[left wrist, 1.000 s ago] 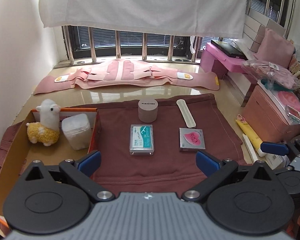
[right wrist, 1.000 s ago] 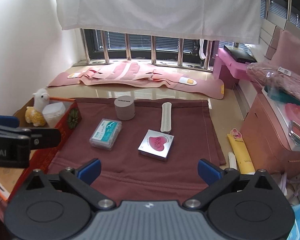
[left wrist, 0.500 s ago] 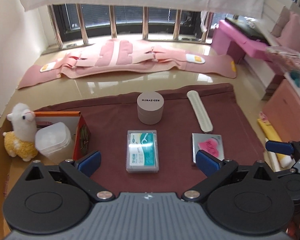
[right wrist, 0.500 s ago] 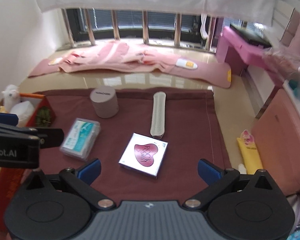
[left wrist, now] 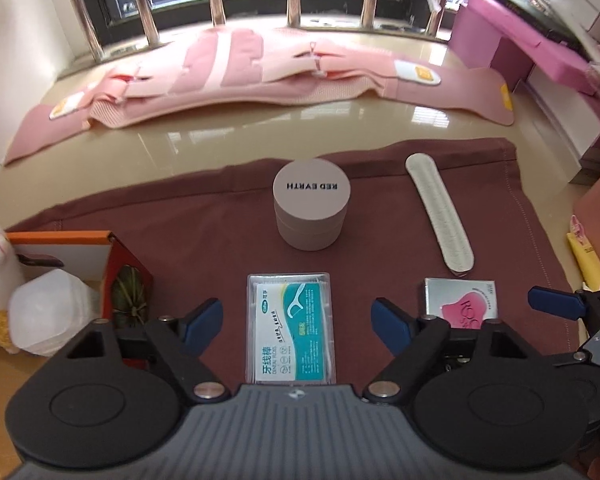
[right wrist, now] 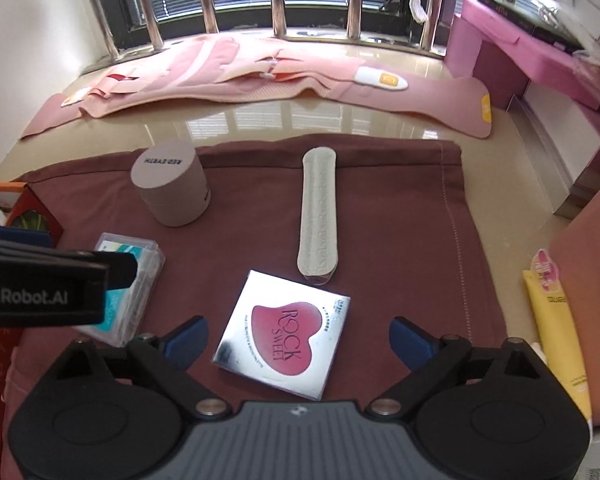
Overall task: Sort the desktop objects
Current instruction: 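Move left tool over the teal floss pack while right tool approaches the ROCK SWEET box, then close left gripper on the floss pack while right gripper closes on the heart box, then lift the floss pack with left gripper while right gripper lifts the heart box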
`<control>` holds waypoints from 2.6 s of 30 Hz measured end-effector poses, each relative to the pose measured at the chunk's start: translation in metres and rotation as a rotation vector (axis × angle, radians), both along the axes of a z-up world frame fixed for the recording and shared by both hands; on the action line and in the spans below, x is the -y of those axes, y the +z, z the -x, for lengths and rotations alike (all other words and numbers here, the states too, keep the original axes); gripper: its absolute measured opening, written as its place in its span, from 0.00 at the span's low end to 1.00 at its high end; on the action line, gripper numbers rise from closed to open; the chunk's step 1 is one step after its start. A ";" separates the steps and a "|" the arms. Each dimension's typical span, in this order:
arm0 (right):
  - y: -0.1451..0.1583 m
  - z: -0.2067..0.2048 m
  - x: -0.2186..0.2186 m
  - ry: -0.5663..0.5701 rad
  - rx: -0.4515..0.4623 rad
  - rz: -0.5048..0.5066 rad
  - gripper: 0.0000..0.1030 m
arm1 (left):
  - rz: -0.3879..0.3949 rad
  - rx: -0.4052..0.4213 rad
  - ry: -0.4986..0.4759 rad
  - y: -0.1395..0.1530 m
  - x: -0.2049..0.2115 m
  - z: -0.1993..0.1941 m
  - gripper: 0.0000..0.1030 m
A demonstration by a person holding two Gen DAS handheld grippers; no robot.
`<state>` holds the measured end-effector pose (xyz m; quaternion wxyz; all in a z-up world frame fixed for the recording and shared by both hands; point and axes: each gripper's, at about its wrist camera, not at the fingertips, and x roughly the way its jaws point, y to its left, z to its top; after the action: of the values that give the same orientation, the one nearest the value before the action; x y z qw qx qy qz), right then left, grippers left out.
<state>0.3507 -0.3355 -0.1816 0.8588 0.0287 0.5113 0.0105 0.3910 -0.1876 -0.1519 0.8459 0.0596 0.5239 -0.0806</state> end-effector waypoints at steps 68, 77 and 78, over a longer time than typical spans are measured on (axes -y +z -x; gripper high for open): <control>0.070 0.127 -0.027 0.075 0.044 -0.046 0.66 | 0.123 0.014 -0.051 0.063 -0.040 0.132 0.55; 0.112 0.180 -0.074 0.146 0.107 -0.061 0.66 | 0.178 0.058 0.014 0.099 -0.092 0.202 0.55; 0.117 0.185 -0.081 0.157 0.117 -0.061 0.66 | 0.183 0.064 0.023 0.103 -0.100 0.207 0.55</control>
<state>0.1658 -0.2546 -0.0649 0.8825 0.0141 0.4605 0.0949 0.1836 -0.0881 -0.0494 0.8650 -0.0212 0.4876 -0.1166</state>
